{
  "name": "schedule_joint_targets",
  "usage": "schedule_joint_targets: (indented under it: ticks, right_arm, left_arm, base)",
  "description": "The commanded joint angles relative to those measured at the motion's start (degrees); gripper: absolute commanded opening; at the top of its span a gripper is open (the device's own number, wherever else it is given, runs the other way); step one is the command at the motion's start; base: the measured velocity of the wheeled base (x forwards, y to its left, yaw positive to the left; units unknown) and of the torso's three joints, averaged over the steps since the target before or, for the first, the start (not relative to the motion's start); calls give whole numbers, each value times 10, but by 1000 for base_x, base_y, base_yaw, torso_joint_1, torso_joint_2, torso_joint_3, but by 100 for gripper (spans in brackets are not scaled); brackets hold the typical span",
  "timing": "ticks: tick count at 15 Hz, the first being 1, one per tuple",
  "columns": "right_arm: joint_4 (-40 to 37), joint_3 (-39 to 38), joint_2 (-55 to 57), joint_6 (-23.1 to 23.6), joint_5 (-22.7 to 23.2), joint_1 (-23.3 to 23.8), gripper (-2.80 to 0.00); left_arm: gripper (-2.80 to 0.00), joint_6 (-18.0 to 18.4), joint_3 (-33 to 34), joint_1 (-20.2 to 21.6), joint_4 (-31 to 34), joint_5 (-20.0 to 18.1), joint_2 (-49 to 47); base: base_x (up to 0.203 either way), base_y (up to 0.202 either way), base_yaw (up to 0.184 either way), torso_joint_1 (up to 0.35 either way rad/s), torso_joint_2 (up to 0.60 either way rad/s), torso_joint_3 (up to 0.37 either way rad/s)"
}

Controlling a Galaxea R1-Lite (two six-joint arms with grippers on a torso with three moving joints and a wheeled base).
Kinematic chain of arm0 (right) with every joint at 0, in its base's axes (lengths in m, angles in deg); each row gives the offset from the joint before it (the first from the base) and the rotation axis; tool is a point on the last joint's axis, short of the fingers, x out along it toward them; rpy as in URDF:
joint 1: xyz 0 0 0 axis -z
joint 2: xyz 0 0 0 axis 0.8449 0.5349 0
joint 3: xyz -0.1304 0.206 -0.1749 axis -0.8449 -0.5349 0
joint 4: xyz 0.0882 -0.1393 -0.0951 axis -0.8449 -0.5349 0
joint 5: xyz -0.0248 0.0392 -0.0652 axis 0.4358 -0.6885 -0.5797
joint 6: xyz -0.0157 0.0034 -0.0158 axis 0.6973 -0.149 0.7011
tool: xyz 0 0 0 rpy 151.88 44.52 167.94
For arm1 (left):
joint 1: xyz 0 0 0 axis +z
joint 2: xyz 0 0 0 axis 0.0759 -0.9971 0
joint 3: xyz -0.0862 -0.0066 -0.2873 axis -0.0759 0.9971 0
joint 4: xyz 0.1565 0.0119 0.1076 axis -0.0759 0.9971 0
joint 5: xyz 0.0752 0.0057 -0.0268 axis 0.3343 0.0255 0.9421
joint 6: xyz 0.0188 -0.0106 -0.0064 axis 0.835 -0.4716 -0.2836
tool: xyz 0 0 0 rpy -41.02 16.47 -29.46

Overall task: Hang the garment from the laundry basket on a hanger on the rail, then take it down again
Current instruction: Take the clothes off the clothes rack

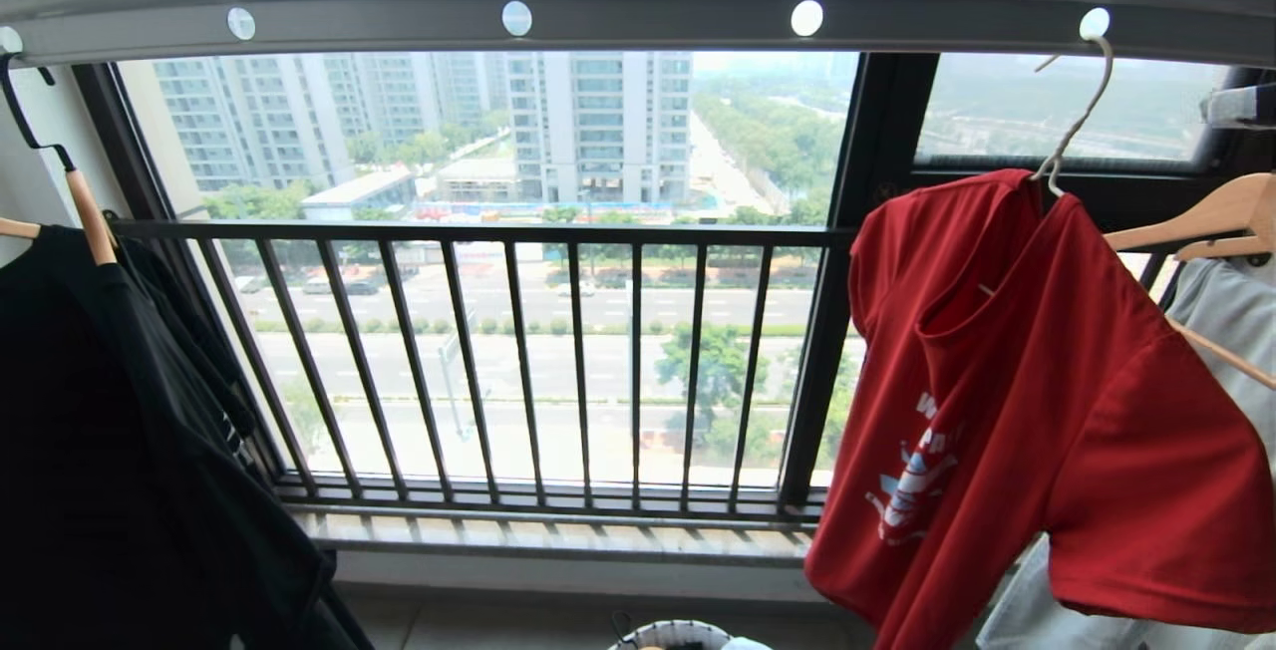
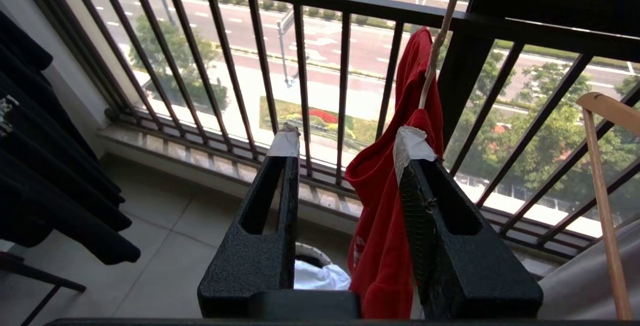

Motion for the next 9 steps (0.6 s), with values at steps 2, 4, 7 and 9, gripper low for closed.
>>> schedule_joint_targets:
  ticks: [2,4,7,9]
  right_arm:
    - [0,21,84,0,-4,-5,0]
    - [3,36,110,0,-16,-5,0]
    - [8,64,142,-1,-44,-5,0]
    - [34,67,164,1,-64,-4,0]
  left_arm:
    - [-280,0,0,0,0,0,0]
    - [-280,0,0,0,0,0,0]
    - [-280,0,0,0,0,0,0]
    - [-280,0,0,0,0,0,0]
  base:
    - [0,0,0,0,0,0]
    - [0,0,0,0,0,0]
    - [0,0,0,0,0,0]
    - [0,0,0,0,0,0]
